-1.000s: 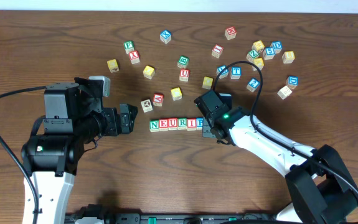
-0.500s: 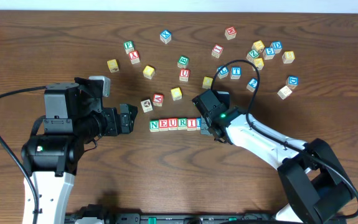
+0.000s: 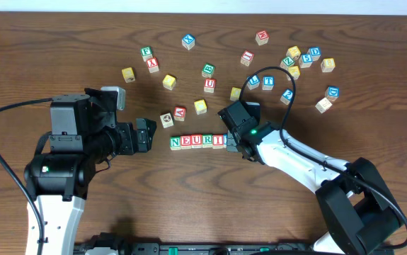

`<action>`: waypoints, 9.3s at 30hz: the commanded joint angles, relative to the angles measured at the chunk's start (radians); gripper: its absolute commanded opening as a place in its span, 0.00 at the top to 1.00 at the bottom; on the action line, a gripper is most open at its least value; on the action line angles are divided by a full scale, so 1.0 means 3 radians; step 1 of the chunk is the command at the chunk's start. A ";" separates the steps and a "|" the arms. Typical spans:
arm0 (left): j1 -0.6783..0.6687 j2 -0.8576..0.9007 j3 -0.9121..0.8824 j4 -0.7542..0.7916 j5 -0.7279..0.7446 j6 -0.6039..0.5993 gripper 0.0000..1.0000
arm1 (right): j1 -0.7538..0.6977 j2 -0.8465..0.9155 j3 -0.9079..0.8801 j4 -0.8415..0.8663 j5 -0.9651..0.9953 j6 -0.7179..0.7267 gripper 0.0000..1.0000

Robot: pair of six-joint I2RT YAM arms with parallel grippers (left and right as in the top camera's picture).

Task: Spell out NEURIPS
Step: 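Carry the S block to the right of the P block, then lower the S block onto the table beside the P block, then open the right gripper and release the S block, then lift the right gripper and move it toward the back blocks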

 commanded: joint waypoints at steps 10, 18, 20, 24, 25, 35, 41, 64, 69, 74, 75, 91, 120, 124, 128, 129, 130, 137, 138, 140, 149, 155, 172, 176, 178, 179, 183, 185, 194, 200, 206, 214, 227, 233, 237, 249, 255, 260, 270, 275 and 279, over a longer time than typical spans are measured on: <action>0.0020 -0.0022 0.0046 0.0001 0.0029 0.0034 0.02 | -0.0008 0.0113 -0.0015 0.0085 0.0076 0.0071 0.73; 0.0020 -0.0022 0.0046 0.0001 0.0031 0.0034 0.02 | -0.0008 0.0139 -0.0015 0.0089 0.0076 0.0072 0.74; 0.0020 -0.0022 0.0046 0.0001 0.0031 0.0033 0.02 | -0.0008 0.0139 -0.0015 0.0088 0.0076 0.0072 0.74; 0.0020 -0.0022 0.0046 0.0001 0.0031 0.0033 0.02 | -0.0005 0.0141 -0.0015 0.0085 0.0076 0.0072 0.74; 0.0020 -0.0022 0.0046 0.0001 0.0029 0.0033 0.02 | -0.0005 0.0141 -0.0015 0.0085 0.0075 0.0072 0.73; 0.0020 -0.0022 0.0046 0.0001 0.0029 0.0033 0.02 | -0.0005 0.0141 -0.0015 0.0003 0.0052 0.0079 0.73; 0.0020 -0.0022 0.0046 0.0001 0.0031 0.0033 0.02 | -0.0005 0.0141 -0.0015 -0.0027 0.0052 0.0019 0.73; 0.0020 -0.0022 0.0046 0.0001 0.0031 0.0034 0.02 | -0.0017 0.0141 -0.0014 0.0148 0.0142 0.0018 0.60; 0.0020 -0.0022 0.0046 0.0001 0.0031 0.0033 0.02 | -0.0072 0.0141 -0.0010 0.0254 0.0219 -0.0060 0.59; 0.0020 -0.0022 0.0046 0.0001 0.0029 0.0034 0.02 | -0.0154 0.0141 0.0005 0.0276 0.0277 -0.0094 0.59; 0.0020 -0.0022 0.0046 0.0001 0.0029 0.0033 0.02 | -0.0172 0.0141 0.0010 0.0281 0.0296 -0.0099 0.59; 0.0020 -0.0022 0.0046 0.0001 0.0031 0.0033 0.02 | -0.0308 0.0141 0.0018 -0.0104 0.0376 -0.0039 0.70; 0.0020 -0.0022 0.0046 0.0001 0.0029 0.0034 0.02 | -0.0317 0.0141 0.0018 -0.0552 0.0097 0.0174 0.72; 0.0020 -0.0022 0.0046 0.0001 0.0029 0.0034 0.02 | -0.0310 0.0141 0.0018 -0.0525 -0.0195 0.0186 0.72; 0.0020 -0.0022 0.0046 0.0001 0.0029 0.0033 0.02 | -0.0303 0.0141 0.0018 -0.0487 -0.0289 0.0223 0.72; 0.0020 -0.0022 0.0046 0.0001 0.0029 0.0034 0.02 | -0.0295 0.0141 0.0018 -0.0472 -0.0282 0.0223 0.72; 0.0020 -0.0022 0.0046 0.0001 0.0031 0.0034 0.02 | -0.0289 0.0141 0.0018 -0.0445 -0.0270 0.0221 0.72; 0.0020 -0.0022 0.0046 0.0001 0.0029 0.0033 0.02 | -0.0266 0.0141 0.0017 -0.0223 -0.0137 0.0175 0.69; 0.0020 -0.0022 0.0046 0.0001 0.0029 0.0033 0.02 | -0.0266 0.0141 0.0017 -0.0192 -0.0127 0.0168 0.69; 0.0020 -0.0022 0.0046 0.0001 0.0031 0.0033 0.03 | -0.0267 0.0141 0.0017 -0.0149 -0.0111 0.0168 0.68; 0.0020 -0.0022 0.0046 0.0001 0.0031 0.0034 0.02 | -0.0267 0.0141 0.0017 0.0029 -0.0111 0.0014 0.66; 0.0020 -0.0022 0.0046 0.0001 0.0029 0.0033 0.02 | -0.0267 0.0141 0.0017 0.0177 -0.0112 -0.0145 0.65; 0.0020 -0.0022 0.0046 0.0001 0.0029 0.0033 0.02 | -0.0271 0.0141 0.0017 0.0100 0.0163 -0.0125 0.66; 0.0020 -0.0022 0.0046 0.0001 0.0031 0.0033 0.02 | -0.0276 0.0141 0.0017 0.0000 0.0211 -0.0080 0.65; 0.0020 -0.0022 0.0046 0.0001 0.0031 0.0033 0.02 | -0.0276 0.0141 0.0017 -0.0078 0.0140 -0.0034 0.65; 0.0020 -0.0022 0.0046 0.0001 0.0031 0.0033 0.02 | -0.0276 0.0141 0.0017 -0.0125 0.0084 -0.0005 0.66; 0.0020 -0.0022 0.0046 0.0001 0.0031 0.0034 0.02 | -0.0273 0.0141 0.0017 -0.0305 -0.0130 0.0056 0.67; 0.0020 -0.0022 0.0046 0.0001 0.0031 0.0034 0.02 | -0.0272 0.0141 0.0017 -0.0359 -0.0231 0.0072 0.68; 0.0020 -0.0022 0.0046 0.0001 0.0029 0.0033 0.02 | -0.0266 0.0141 0.0017 -0.0420 -0.0380 0.0065 0.99; 0.0020 -0.0022 0.0046 0.0001 0.0031 0.0033 0.02 | -0.0164 0.0141 0.0017 -0.0234 -0.0530 -0.0032 0.99; 0.0020 -0.0022 0.0046 0.0001 0.0031 0.0034 0.02 | 0.0099 0.0141 0.0017 -0.0071 -0.0521 -0.0031 0.97; 0.0020 -0.0022 0.0046 0.0001 0.0029 0.0033 0.02 | 0.0117 0.0141 0.0017 -0.0092 -0.0384 -0.0013 0.98; 0.0020 -0.0022 0.0046 0.0001 0.0031 0.0033 0.02 | 0.0117 0.0141 0.0017 -0.0045 -0.0259 -0.0019 0.97; 0.0020 -0.0022 0.0046 0.0001 0.0031 0.0034 0.02 | 0.0117 0.0141 0.0017 0.0011 -0.0259 -0.0032 0.97; 0.0020 -0.0022 0.0046 0.0000 0.0029 0.0033 0.02 | 0.0117 0.0141 0.0017 0.0041 -0.0259 -0.0033 0.97; 0.0020 -0.0022 0.0046 0.0001 0.0029 0.0033 0.02 | 0.0117 0.0141 0.0017 0.0029 -0.0261 -0.0055 0.97; 0.0020 -0.0022 0.0046 0.0001 0.0031 0.0034 0.02 | 0.0117 0.0141 0.0017 -0.0281 -0.0121 0.0090 0.99; 0.0020 -0.0022 0.0046 0.0001 0.0029 0.0034 0.02 | 0.0116 0.0141 0.0017 -0.0392 0.0086 0.0163 0.99; 0.0020 -0.0022 0.0046 0.0001 0.0031 0.0033 0.02 | -0.0111 0.0141 0.0037 -0.0395 0.0412 0.0197 0.98; 0.0020 -0.0022 0.0046 0.0001 0.0031 0.0033 0.02 | -0.0324 0.0140 0.0184 -0.0534 0.0375 0.0142 0.99; 0.0020 -0.0022 0.0046 0.0001 0.0031 0.0033 0.02 | -0.0380 0.0140 0.0436 -0.0694 0.0313 -0.0057 0.99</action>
